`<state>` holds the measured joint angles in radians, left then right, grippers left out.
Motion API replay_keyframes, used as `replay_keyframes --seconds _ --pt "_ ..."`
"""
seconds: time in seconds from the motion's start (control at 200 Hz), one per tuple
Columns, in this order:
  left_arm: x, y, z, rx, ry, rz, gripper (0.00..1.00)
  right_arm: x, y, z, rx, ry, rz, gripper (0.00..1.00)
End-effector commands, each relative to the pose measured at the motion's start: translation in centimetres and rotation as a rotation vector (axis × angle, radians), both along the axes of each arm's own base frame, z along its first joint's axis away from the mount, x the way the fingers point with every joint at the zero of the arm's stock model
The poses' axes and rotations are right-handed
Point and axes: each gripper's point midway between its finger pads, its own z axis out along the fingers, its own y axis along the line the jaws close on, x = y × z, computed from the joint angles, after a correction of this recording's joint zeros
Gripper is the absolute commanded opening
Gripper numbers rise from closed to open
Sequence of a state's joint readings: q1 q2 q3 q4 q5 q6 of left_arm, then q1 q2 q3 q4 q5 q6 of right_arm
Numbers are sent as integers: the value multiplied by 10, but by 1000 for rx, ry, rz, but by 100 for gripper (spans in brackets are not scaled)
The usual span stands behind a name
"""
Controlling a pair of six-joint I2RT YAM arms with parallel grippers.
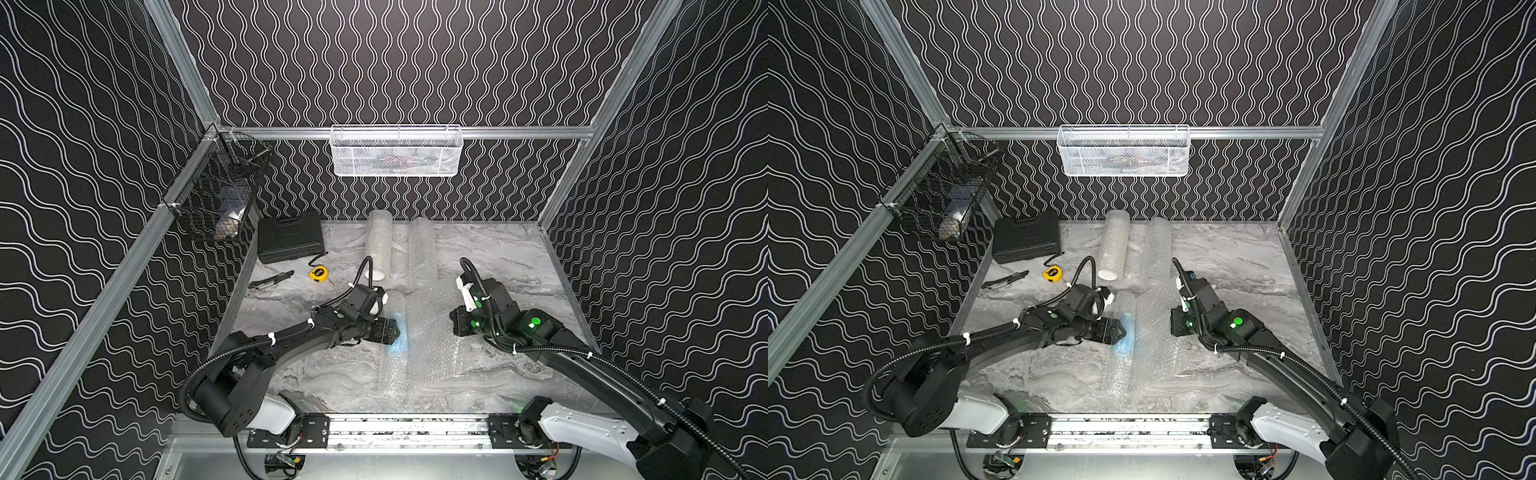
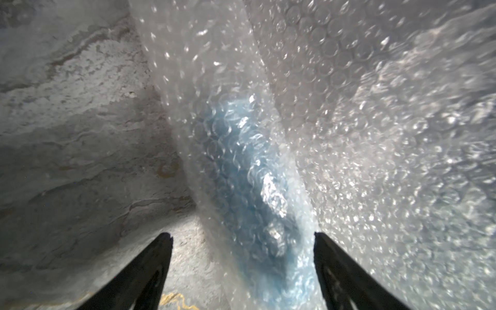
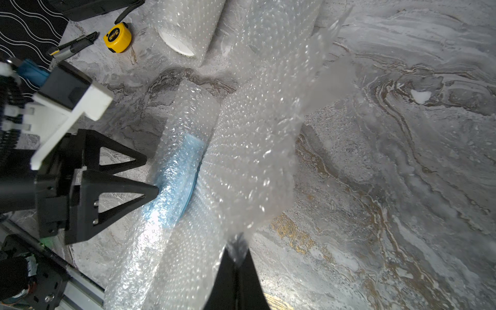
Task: Unwrap the vase from the bubble wrap
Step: Unwrap the bubble wrap at the center of the board.
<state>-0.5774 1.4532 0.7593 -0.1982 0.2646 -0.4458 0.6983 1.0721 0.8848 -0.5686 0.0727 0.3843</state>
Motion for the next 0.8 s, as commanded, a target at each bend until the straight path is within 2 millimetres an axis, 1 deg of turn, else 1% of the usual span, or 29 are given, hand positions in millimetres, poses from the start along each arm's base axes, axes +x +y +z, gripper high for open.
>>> replay_keyframes --seconds 0.0,0.11,0.215,0.29,0.485,0.655,0.796 --pt "6 1 2 7 -18 22 84 1 0 3 3 -2 -5 0" --pt "5 7 0 37 -21 36 81 2 -1 3 -2 -7 -9 0" --pt "4 14 -1 76 -20 40 74 2 -2 2 -5 -8 -13 0" --pt "4 19 0 97 -28 46 71 3 -2 2 -10 -6 -17 0" --pt "4 34 5 162 -60 77 70 3 -3 0 -14 -3 -23 0" --pt "3 49 0 231 -62 110 67 3 -3 0 -12 -5 -25 0" --pt "1 60 -4 276 -59 138 67 3 -4 0 -13 -3 -28 0"
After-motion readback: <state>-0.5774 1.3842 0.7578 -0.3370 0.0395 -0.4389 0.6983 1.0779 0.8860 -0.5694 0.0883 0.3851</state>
